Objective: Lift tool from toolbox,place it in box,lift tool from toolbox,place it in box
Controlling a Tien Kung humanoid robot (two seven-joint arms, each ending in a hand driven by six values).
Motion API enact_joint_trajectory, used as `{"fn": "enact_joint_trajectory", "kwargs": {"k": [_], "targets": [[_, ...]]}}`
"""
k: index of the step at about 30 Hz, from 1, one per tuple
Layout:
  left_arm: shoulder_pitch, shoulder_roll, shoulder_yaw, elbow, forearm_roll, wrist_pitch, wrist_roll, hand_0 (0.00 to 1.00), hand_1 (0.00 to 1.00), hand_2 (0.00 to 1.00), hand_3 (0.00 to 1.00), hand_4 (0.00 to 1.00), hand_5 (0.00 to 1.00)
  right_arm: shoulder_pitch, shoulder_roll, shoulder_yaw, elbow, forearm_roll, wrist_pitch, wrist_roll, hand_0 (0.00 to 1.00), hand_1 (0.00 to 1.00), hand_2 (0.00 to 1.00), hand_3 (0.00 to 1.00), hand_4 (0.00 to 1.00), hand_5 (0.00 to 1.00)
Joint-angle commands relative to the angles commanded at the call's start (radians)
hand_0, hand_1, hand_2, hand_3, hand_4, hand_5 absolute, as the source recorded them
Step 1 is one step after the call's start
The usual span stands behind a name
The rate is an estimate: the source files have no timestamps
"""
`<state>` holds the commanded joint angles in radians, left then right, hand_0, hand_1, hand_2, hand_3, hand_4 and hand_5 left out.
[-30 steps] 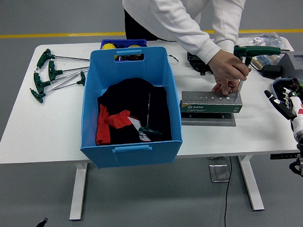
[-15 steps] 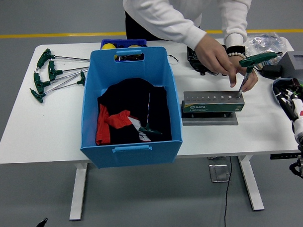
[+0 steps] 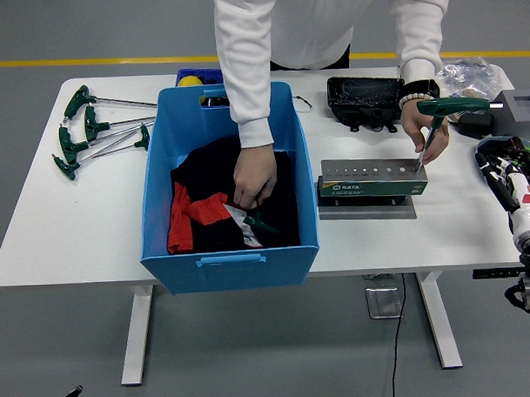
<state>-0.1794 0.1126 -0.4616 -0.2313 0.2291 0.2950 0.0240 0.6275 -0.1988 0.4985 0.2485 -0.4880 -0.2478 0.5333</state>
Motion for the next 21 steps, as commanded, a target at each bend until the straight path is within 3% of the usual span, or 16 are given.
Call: {"fn": "enact_joint_trajectory", "kwargs": {"k": [7, 17, 21], "targets": [[0.011, -0.004, -0.018, 0.001, 0.025, 0.0, 0.008, 0.78, 0.844, 0.811, 0.733, 0.742, 0.635, 0.002, 0.002, 0.036, 0.025, -0.037, 0.003, -0.003, 0.935, 0.883, 0.891, 0.908, 0.998, 0.998], [0.018, -0.011, -0.012, -0.004, 0.041, -0.004, 0.01, 0.779, 0.844, 0.812, 0.737, 0.74, 0.629, -0.067, -0.021, 0.274, 0.224, -0.261, 0.01, -0.057, 0.936, 0.881, 0.89, 0.906, 0.998, 0.998], [0.019, -0.015, -0.005, -0.002, 0.029, -0.003, 0.005, 0.779, 0.844, 0.813, 0.739, 0.743, 0.633, -0.086, -0.033, 0.317, 0.263, -0.314, 0.01, -0.068, 0.937, 0.879, 0.887, 0.902, 0.998, 0.998]]}}
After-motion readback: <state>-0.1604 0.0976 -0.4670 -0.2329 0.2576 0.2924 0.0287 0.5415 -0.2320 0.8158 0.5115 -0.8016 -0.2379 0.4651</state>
